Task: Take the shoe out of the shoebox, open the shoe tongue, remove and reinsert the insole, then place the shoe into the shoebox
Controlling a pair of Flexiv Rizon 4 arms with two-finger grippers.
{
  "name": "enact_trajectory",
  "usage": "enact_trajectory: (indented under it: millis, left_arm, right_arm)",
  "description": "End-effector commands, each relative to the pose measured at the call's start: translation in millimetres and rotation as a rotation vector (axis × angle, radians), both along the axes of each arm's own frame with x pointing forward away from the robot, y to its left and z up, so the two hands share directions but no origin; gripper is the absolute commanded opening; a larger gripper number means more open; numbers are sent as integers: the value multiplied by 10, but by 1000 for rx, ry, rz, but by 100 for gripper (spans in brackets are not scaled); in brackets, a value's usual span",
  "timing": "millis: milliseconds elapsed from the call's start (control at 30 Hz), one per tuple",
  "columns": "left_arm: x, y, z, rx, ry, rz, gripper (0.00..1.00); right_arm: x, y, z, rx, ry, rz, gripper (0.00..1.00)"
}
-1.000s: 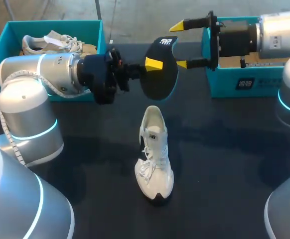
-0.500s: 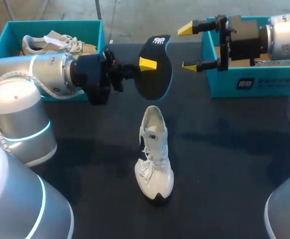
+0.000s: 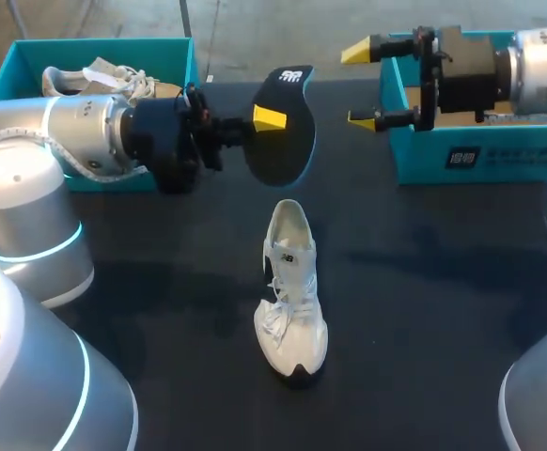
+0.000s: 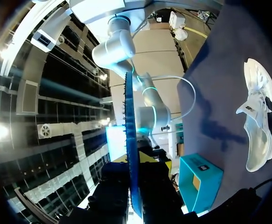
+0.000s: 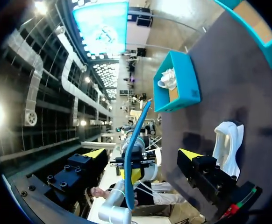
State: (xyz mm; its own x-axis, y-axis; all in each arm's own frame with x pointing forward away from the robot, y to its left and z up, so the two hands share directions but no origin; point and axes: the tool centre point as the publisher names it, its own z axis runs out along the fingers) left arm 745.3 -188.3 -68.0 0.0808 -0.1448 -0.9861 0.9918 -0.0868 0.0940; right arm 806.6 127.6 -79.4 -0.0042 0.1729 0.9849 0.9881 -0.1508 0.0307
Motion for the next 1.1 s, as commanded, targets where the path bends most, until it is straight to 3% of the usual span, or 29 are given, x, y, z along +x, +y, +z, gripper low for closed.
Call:
enact_trajectory:
  millis: [33, 467, 733, 1100]
  left_arm:
    - [-19, 27, 6, 7, 1, 0, 0]
    - [49, 55, -37, 16, 10, 25, 0]
    - [160, 32, -103, 42, -3, 43, 0]
    - [193, -36, -84, 46, -34, 24, 0]
  right_arm:
    - [-162, -208, -59, 14, -34, 6, 100]
    - [-344, -485, -69, -45, -62, 32, 100]
    - [-598, -453, -19, -56, -51, 44, 100]
    - [-671, -364, -38, -108, -58, 78, 100]
